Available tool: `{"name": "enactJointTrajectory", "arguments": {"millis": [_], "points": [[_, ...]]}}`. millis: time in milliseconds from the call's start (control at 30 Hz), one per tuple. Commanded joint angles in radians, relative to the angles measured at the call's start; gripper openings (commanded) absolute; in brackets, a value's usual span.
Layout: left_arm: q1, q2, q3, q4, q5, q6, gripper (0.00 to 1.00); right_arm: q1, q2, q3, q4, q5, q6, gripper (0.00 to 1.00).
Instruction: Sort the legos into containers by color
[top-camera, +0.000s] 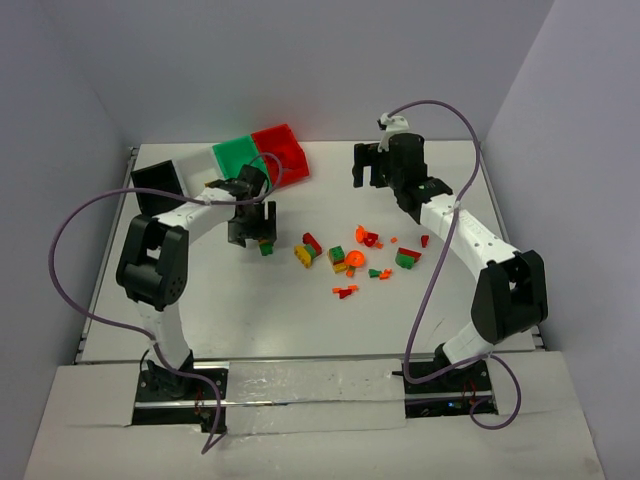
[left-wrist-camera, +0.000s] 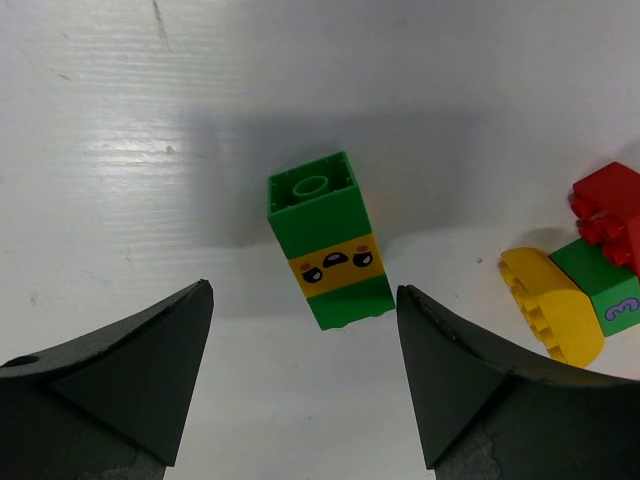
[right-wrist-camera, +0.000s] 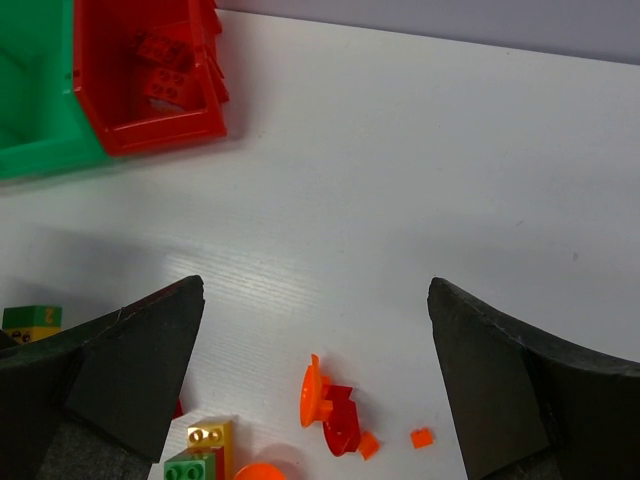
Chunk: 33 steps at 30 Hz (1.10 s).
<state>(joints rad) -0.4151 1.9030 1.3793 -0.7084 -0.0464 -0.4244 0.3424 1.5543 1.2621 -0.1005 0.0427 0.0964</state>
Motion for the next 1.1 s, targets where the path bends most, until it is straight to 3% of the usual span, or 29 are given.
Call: {"name": "enactJointTrajectory", "arguments": {"millis": [0,167,467,700,1067], "points": [[-0.022,-0.006,-0.025,0.01,0.022,0.0,0.83,-0.003,-0.033,-0.003,0.015,-0.005,0.014,1.0],[-0.025,0.02,-0.014,0.013,0.037,0.018,0.79,-0.005,-0.034,-0.003,0.015,-0.007,0.014,1.0],[-0.042,-0.058,-0.139,0.143,0.031,0.13,0.58,-0.008,-0.039,-0.015,0.019,-0.032,0.007,1.0],[-0.041,-0.124,-0.2,0.271,0.006,0.321,0.57,-0.008,-0.042,-0.021,0.012,-0.067,0.008,1.0],[-0.041,-0.113,-0.187,0.32,0.06,0.34,0.62,-0.009,-0.045,-0.013,0.002,-0.083,0.0,1.0]]}}
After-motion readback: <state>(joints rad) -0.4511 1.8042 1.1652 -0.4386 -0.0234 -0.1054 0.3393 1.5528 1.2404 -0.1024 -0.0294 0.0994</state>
